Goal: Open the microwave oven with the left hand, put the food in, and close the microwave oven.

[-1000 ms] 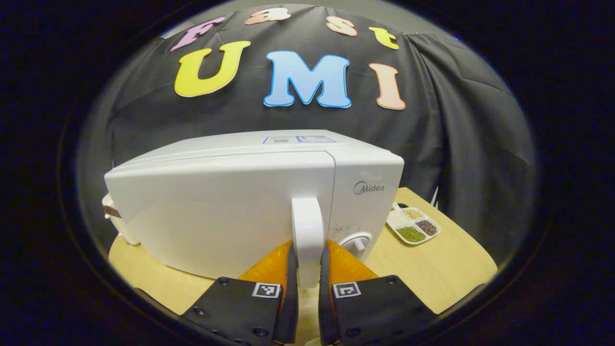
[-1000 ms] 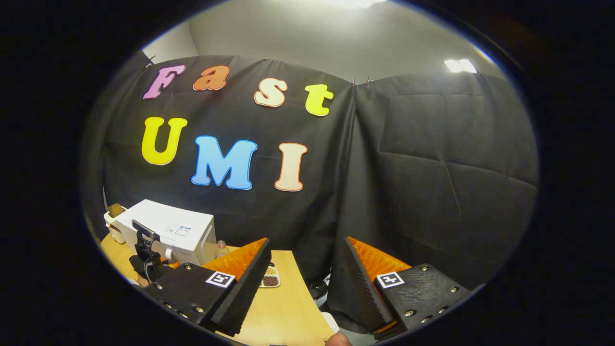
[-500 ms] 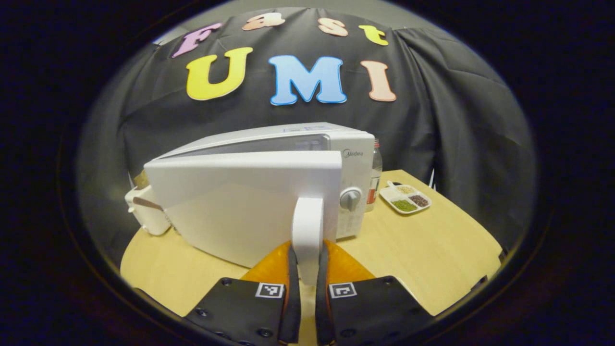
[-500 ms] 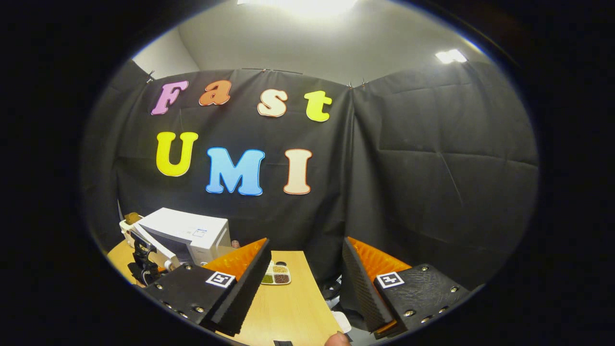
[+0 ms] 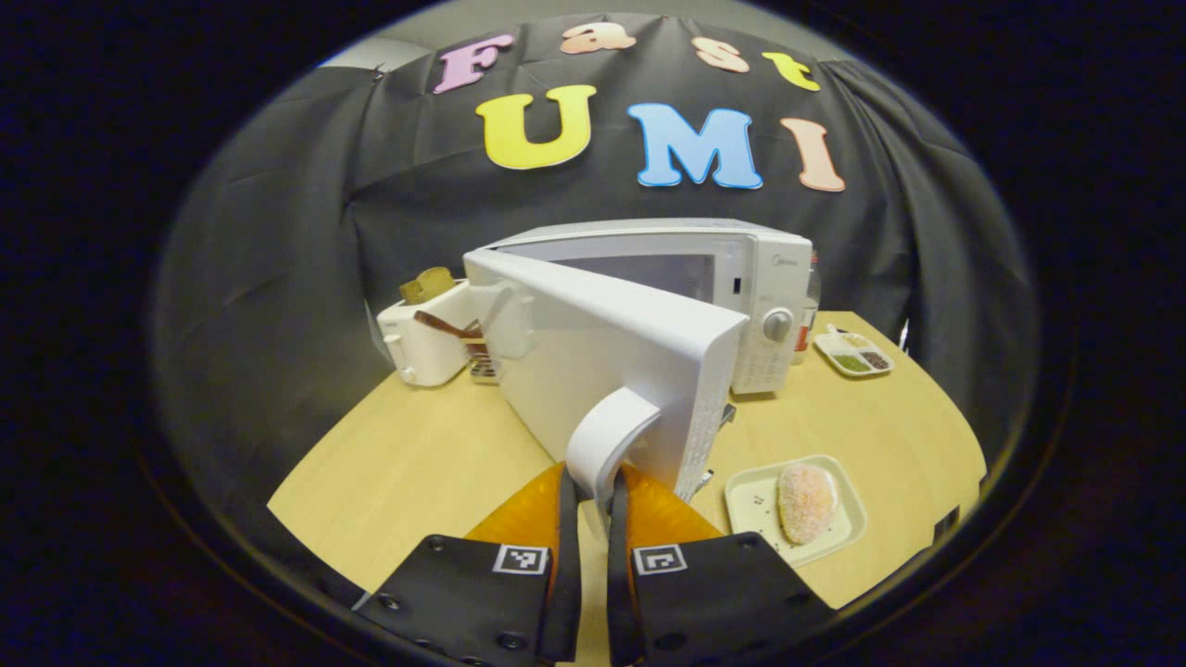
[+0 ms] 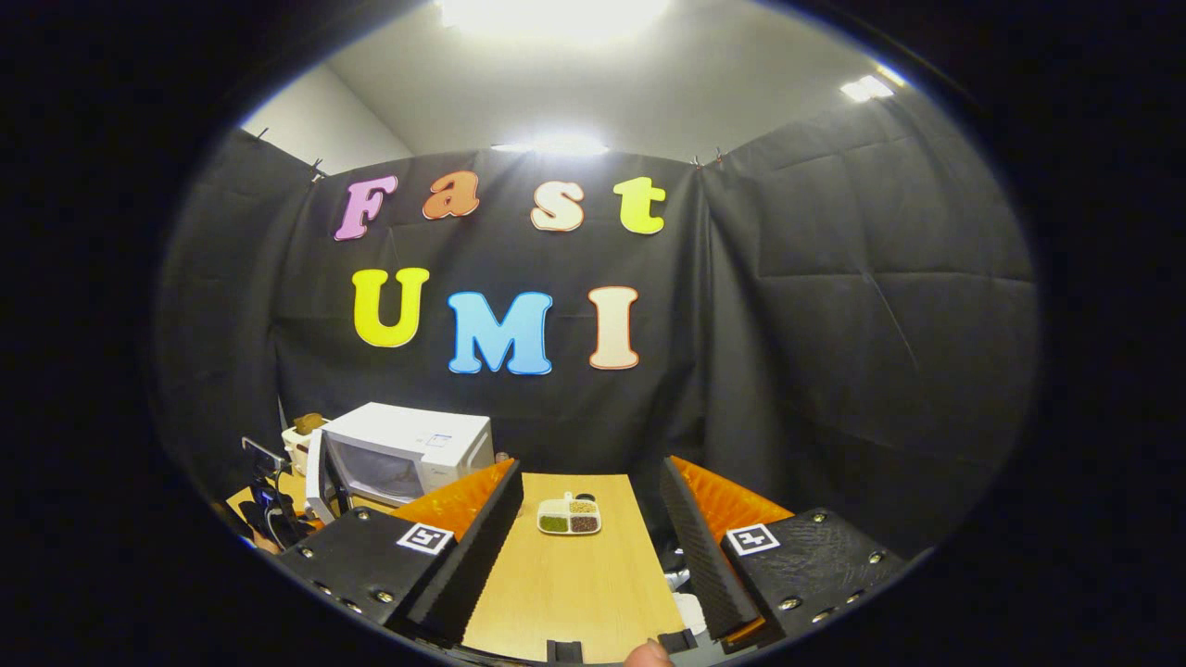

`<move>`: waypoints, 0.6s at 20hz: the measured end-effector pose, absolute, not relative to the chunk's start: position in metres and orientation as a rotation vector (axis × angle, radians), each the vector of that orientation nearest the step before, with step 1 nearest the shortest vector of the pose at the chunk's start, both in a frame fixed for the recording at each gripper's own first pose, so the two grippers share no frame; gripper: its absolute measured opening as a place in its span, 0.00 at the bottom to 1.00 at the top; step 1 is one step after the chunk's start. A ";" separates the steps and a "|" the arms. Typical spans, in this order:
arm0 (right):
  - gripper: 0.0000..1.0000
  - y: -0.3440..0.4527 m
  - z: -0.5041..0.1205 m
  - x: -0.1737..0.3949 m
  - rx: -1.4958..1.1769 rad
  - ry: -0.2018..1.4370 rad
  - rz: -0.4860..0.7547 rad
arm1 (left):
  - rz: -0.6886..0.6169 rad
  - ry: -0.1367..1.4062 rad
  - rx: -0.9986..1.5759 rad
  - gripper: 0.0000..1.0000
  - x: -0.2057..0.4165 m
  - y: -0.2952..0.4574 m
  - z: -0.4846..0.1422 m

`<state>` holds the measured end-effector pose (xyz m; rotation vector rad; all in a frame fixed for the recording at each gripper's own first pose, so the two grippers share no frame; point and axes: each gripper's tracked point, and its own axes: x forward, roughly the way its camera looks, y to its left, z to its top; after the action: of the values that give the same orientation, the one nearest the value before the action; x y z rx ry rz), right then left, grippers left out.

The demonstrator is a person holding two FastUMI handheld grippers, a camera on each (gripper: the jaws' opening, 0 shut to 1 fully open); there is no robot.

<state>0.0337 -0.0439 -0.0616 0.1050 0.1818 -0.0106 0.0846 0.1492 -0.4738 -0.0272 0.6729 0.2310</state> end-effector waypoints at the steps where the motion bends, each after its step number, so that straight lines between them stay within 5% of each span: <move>1: 0.92 -0.041 -0.061 0.030 0.112 0.176 -0.001 | 0.259 0.678 -0.036 0.18 0.076 0.162 -0.473; 5: 0.91 -0.028 -0.068 0.022 0.140 0.188 0.020 | 0.324 0.690 -0.117 0.19 0.048 0.204 -0.478; 12: 0.92 0.016 -0.059 0.034 0.141 0.212 -0.024 | 0.180 0.676 -0.108 0.17 0.029 0.243 -0.479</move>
<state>0.0342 0.0159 -0.0591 0.1409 0.2115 -0.0237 0.0294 0.2433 -0.4793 -0.1082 0.6756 0.1795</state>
